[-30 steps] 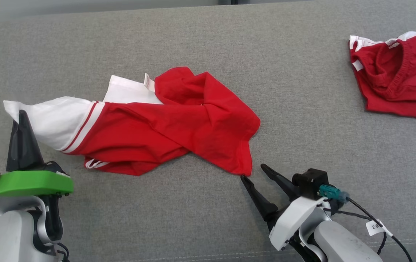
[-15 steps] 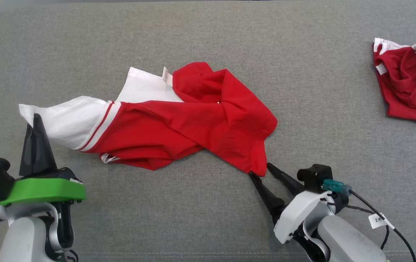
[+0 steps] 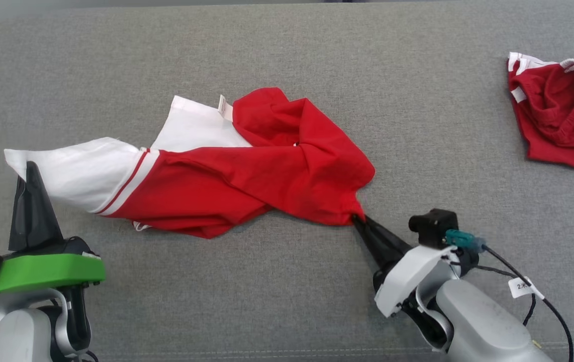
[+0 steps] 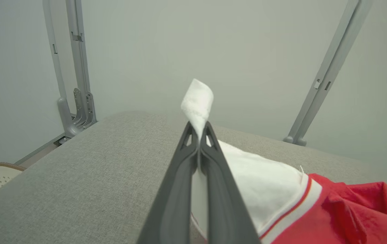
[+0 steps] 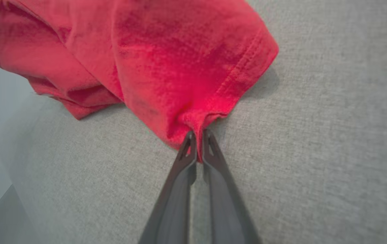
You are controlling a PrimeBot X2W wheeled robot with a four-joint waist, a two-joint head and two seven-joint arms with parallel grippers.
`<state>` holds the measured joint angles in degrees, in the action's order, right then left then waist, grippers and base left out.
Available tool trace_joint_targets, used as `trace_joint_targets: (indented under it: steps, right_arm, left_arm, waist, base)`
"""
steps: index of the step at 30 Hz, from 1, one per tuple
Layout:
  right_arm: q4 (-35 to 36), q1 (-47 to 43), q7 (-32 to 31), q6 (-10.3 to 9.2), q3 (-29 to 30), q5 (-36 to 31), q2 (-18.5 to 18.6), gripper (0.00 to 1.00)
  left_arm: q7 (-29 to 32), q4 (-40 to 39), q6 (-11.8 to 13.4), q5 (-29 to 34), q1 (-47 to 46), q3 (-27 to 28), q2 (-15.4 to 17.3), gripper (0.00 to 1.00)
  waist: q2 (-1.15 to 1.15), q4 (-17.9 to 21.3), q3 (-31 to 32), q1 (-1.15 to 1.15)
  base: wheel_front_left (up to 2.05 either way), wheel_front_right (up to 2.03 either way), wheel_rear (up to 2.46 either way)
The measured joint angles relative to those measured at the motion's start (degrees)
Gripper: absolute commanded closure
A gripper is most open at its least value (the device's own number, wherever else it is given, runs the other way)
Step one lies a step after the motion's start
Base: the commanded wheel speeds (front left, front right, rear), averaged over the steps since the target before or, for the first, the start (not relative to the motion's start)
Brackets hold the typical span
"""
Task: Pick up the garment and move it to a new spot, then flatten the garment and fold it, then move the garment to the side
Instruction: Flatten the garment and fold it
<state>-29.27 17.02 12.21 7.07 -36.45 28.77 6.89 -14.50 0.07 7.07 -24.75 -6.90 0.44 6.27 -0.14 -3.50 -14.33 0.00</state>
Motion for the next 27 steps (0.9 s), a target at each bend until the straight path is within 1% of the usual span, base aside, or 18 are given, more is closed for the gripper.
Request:
trace_joint_targets:
  steps: [5, 9, 10, 11, 13, 15, 18, 21, 24, 27]
  right_arm:
    - [4.67, 2.99, 1.99, 0.0, 5.24, 1.23, 0.97, 1.0]
    - [10.14, 5.57, 2.46, 0.0, 10.33, 1.99, 3.01, 1.0]
    - [10.14, 5.57, 2.46, 0.0, 10.33, 1.99, 3.01, 1.0]
    - [11.63, 6.02, 2.46, 0.0, 11.37, 1.98, 3.6, 1.0]
    - [15.47, 6.25, 2.44, 0.0, 13.97, 1.98, 4.25, 1.0]
    - [21.12, 6.5, 2.43, 0.01, 17.3, 1.96, 4.22, 1.0]
    - [28.58, 7.39, 2.44, 0.01, 20.65, 1.68, 4.26, 1.0]
    - [34.61, 7.39, 2.45, 0.03, 22.74, 0.67, 4.54, 1.0]
    - [39.78, 7.38, 2.45, 0.05, 23.86, -1.03, 5.82, 1.0]
    - [44.65, 7.38, 2.46, 0.05, 25.18, -1.67, 6.69, 1.0]
  left_arm:
    - [0.0, -2.98, 0.0, -0.01, 0.03, 1.12, -0.26, 1.0]
    - [0.0, -5.92, -0.53, -0.07, 0.02, 1.52, -0.47, 1.0]
    - [0.0, -5.92, -0.53, -0.07, 0.02, 1.52, -0.47, 1.0]
    - [0.0, -6.8, -0.6, -0.21, 0.0, 1.58, -0.71, 1.0]
    - [-0.01, -8.57, -1.12, -0.33, -0.02, 1.79, -1.25, 1.0]
    - [-0.01, -10.65, -1.93, -1.03, -0.06, 2.05, -1.66, 1.0]
    - [-0.02, -13.97, -2.57, -1.94, -0.14, 3.25, -1.79, 1.0]
    - [-0.2, -18.0, -3.67, -2.32, -0.32, 3.96, -1.82, 1.0]
    - [-0.22, -22.84, -4.92, -2.19, -1.68, 4.35, -1.71, 1.0]
    - [-0.27, -28.91, -5.73, -1.24, -3.74, 4.53, -0.89, 1.0]
  waist:
    - [0.0, 1.24, 0.95, 0.0]
    - [0.0, 2.29, 2.16, 0.0]
    - [0.0, 2.29, 2.16, 0.0]
    - [0.0, 2.57, 2.53, 0.0]
    - [0.0, 3.14, 3.29, 0.0]
    - [0.0, 3.74, 4.09, 0.0]
    - [0.0, 4.66, 5.35, 0.0]
    - [0.0, 5.57, 6.68, 0.0]
    - [0.0, 6.48, 7.98, 0.0]
    - [0.0, 7.39, 9.09, 0.0]
  base:
    - [0.0, 0.0, 0.0]
    - [0.0, 0.0, 0.0]
    - [0.0, 0.0, 0.0]
    - [0.0, 0.0, 0.0]
    - [0.0, 0.0, 0.0]
    - [0.0, 0.0, 0.0]
    - [0.0, 0.0, 0.0]
    - [0.0, 0.0, 0.0]
    - [0.0, 0.0, 0.0]
    - [0.0, 0.0, 0.0]
